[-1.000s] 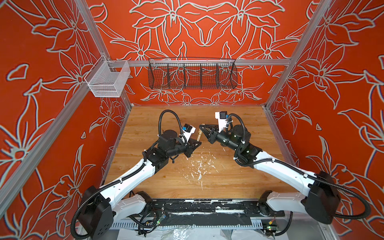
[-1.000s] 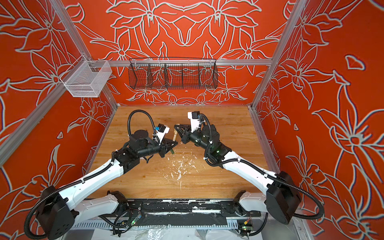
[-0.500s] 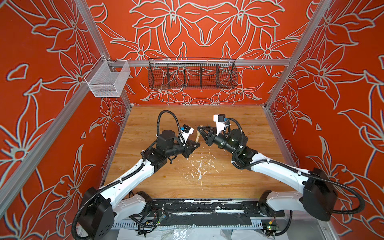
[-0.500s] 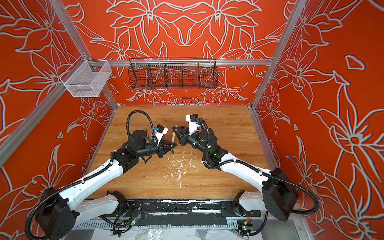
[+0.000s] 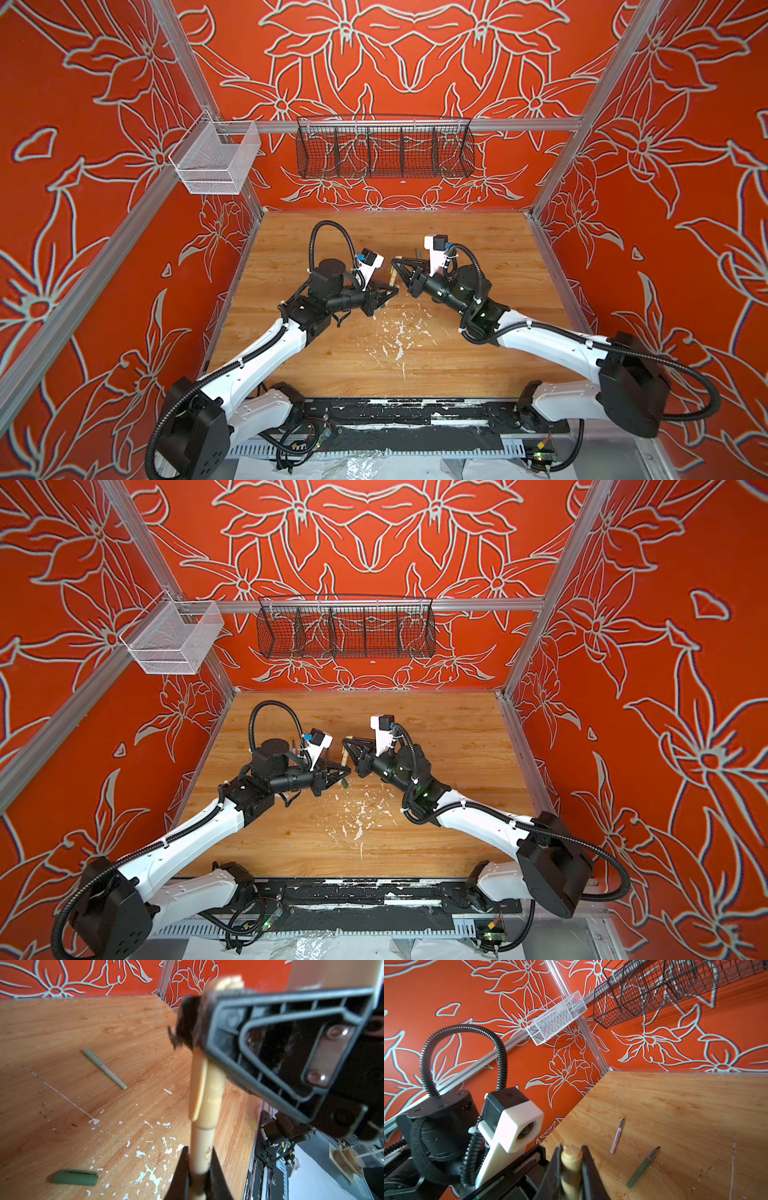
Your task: Insert the pens into the pen caps
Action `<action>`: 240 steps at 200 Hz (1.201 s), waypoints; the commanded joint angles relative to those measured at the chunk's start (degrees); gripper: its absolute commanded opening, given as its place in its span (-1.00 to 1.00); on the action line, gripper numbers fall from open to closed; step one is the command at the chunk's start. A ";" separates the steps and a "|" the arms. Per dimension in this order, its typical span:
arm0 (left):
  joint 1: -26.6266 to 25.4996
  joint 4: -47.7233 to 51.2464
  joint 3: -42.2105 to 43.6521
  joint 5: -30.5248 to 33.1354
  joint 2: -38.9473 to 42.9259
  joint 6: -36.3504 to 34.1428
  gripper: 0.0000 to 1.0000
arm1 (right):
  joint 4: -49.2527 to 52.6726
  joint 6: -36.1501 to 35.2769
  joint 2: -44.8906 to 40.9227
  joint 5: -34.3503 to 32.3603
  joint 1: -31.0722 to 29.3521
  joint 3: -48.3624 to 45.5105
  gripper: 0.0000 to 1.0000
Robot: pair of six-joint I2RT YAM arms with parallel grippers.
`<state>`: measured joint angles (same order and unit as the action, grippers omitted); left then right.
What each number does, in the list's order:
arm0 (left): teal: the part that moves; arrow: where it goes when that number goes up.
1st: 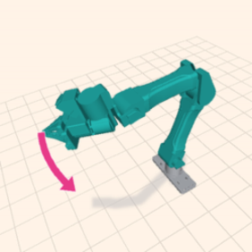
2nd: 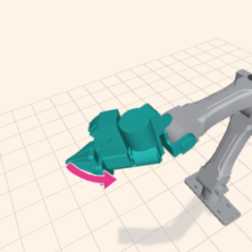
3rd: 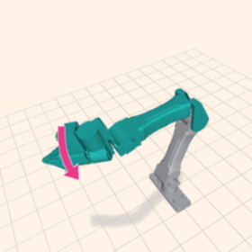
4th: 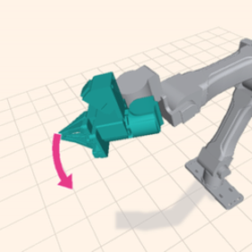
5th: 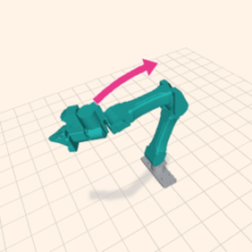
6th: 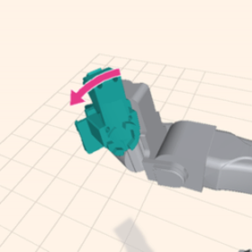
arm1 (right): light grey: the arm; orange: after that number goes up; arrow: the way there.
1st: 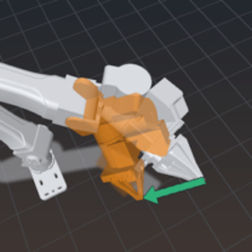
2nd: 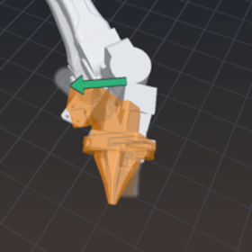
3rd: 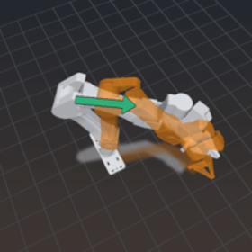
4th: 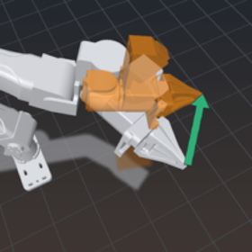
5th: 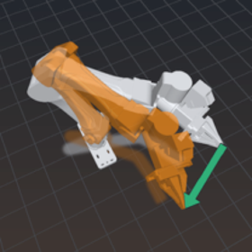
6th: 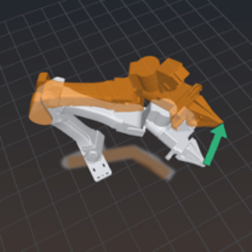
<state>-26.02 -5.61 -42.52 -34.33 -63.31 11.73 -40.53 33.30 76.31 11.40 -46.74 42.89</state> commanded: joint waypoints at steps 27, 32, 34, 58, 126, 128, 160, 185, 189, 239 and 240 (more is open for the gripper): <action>5.46 -24.45 -4.89 12.30 2.61 8.12 -1.00 | 14.99 0.61 0.99 10.92 -5.78 -6.00 -1.00; 5.51 -24.47 -4.94 12.24 2.63 8.18 -1.00 | 15.06 0.37 0.54 10.54 -5.78 -5.71 -1.00; 5.51 -24.52 -4.89 12.19 2.66 8.15 -1.00 | 15.18 0.26 0.45 10.39 -5.76 -5.54 -1.00; 5.51 -24.48 -4.85 12.01 2.73 8.26 -1.00 | 17.87 -1.54 -1.22 8.47 -5.57 -3.43 -1.00; 5.39 -25.25 -4.95 9.94 1.79 10.24 -1.00 | 22.81 -5.54 -6.25 2.84 -3.04 4.36 -0.90; 5.37 -25.24 -5.01 9.82 1.72 10.29 -1.00 | 23.07 -5.84 -6.30 2.77 -2.99 4.80 -0.88; 4.95 -25.39 -5.27 8.03 0.80 10.62 -1.00 | 26.40 -10.34 -7.43 1.15 -2.42 11.41 -0.60; 4.58 -25.51 -5.18 7.74 0.53 10.81 -1.00 | 27.46 -13.38 -8.81 -0.51 -2.09 15.17 -0.41; 4.62 -25.65 -5.08 7.78 0.41 10.89 -1.00 | 27.71 -13.83 -9.07 -0.66 -2.04 15.70 -0.38; 4.58 -24.94 -5.19 8.40 -0.58 11.15 -1.00 | 33.20 -19.14 -13.38 -3.75 -2.04 18.74 -0.23; 4.58 -24.96 -5.24 8.40 -0.67 11.14 -1.00 | 33.31 -19.19 -13.42 -3.84 -2.04 18.68 -0.22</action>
<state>-21.39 -28.38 -47.05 -27.03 -63.35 22.13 -11.53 18.50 66.00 9.37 -48.71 59.55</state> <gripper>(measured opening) 0.093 0.380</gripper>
